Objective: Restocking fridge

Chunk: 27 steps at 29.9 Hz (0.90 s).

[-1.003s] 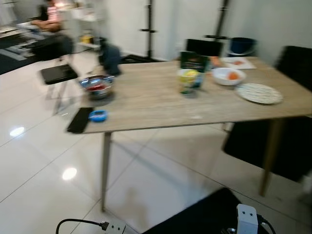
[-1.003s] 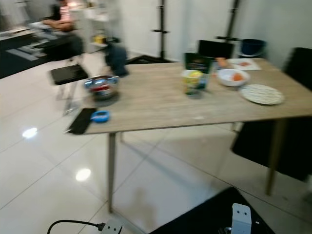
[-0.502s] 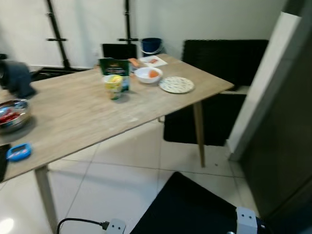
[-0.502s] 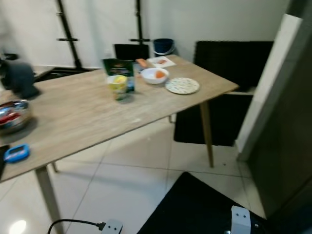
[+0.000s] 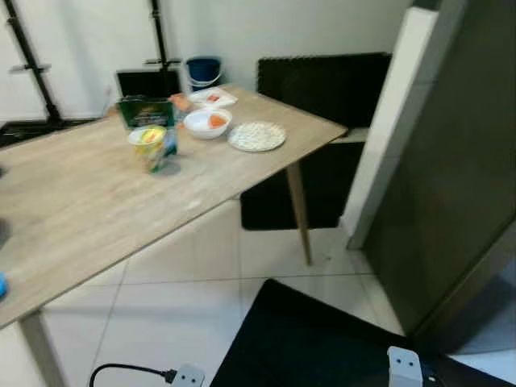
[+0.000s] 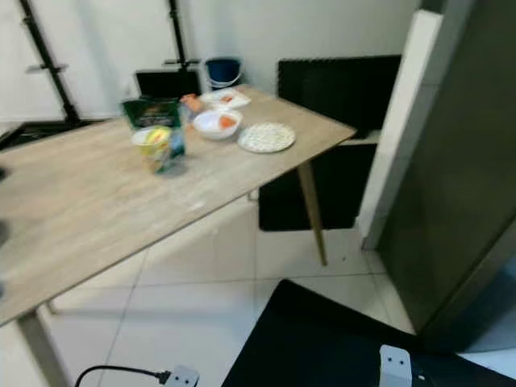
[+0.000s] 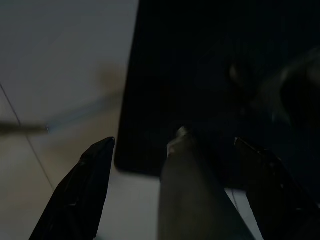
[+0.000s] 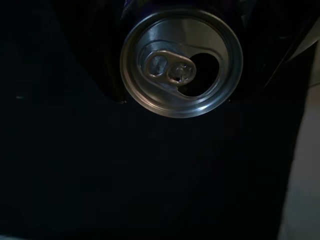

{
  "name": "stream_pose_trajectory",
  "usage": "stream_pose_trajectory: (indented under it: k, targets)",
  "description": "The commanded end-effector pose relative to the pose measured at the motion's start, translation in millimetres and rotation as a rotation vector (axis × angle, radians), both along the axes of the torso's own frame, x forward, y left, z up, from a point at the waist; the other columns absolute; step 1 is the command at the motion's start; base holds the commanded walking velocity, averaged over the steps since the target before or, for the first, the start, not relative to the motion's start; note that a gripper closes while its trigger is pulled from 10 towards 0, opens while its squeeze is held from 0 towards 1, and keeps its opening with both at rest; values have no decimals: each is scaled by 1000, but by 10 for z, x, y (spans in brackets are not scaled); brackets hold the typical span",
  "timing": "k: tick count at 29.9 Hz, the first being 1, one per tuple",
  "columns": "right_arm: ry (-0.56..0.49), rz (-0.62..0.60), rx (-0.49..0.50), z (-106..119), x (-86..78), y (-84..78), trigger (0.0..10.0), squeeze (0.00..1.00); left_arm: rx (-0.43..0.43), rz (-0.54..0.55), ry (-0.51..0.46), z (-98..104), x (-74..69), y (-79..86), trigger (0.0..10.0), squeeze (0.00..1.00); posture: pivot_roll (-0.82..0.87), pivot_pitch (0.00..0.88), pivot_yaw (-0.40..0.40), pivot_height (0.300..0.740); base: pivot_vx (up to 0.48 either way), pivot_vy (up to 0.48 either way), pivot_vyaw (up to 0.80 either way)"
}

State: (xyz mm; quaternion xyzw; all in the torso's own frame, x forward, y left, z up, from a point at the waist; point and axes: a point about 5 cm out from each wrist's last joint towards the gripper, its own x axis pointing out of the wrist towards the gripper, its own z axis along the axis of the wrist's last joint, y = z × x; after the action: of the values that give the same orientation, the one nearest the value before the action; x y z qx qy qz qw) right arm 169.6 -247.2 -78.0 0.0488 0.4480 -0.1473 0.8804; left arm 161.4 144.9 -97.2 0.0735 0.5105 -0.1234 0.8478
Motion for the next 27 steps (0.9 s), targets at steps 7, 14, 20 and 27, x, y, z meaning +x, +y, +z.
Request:
stream_pose_trajectory:
  k: [7, 14, 20, 27]
  targets:
    - [16, 9, 4, -25, -28, 39, 10000, 0, 11, -1, 40, -51, -128, 28, 10000, 0, -30, 0, 17, 740, 0, 0, -800]
    - [18, 14, 3, -24, -26, 38, 10000, 0, 12, -1, 41, -52, -130, 23, 10000, 0, -28, 0, 16, 740, 0, 0, -800]
    - [18, 13, 3, -21, -20, 37, 10000, 0, 9, 3, 42, -52, -130, 20, 10000, 0, -30, 0, 13, 740, 0, 0, -800]
    - [21, 13, 2, -22, -21, 37, 10000, 0, 5, 10, 42, -51, -129, 19, 10000, 0, -30, 0, 13, 740, 0, 0, -800]
